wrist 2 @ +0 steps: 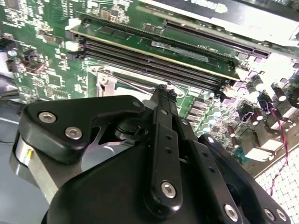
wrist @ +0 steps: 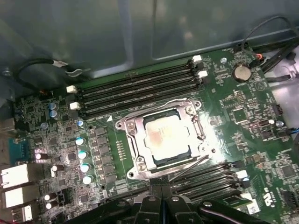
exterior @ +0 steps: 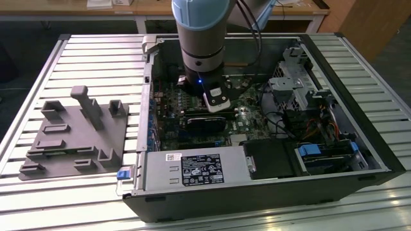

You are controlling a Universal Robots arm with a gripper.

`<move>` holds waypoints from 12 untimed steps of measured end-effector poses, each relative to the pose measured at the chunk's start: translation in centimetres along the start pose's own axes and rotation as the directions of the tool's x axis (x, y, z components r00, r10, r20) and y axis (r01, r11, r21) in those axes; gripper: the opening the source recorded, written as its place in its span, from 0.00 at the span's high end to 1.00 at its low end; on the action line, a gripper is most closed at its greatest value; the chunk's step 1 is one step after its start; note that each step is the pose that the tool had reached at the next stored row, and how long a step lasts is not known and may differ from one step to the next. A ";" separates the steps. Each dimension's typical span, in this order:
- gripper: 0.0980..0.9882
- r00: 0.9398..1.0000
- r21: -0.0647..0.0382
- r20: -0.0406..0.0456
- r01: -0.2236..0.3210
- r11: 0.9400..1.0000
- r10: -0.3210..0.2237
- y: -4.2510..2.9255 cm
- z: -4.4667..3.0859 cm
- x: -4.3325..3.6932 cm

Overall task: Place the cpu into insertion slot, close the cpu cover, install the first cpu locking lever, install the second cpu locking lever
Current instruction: 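Install the second cpu locking lever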

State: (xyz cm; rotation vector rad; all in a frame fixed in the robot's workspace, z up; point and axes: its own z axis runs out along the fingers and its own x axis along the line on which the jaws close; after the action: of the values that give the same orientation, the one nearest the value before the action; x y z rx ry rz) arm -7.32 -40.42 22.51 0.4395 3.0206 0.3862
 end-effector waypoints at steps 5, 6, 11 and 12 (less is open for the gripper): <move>0.99 1.000 -0.016 -0.005 -0.001 1.000 0.001 -0.32 0.41 0.32; 0.99 1.000 -0.021 -0.006 -0.002 1.000 0.002 -0.39 0.48 0.36; 0.99 1.000 -0.047 -0.013 -0.005 0.999 0.005 -0.95 0.81 0.39; 0.99 1.000 -0.052 -0.015 -0.006 0.999 0.005 -1.14 0.85 0.37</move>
State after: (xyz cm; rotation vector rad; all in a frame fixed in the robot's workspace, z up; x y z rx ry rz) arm -7.90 -41.17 21.39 0.4430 3.0162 0.4690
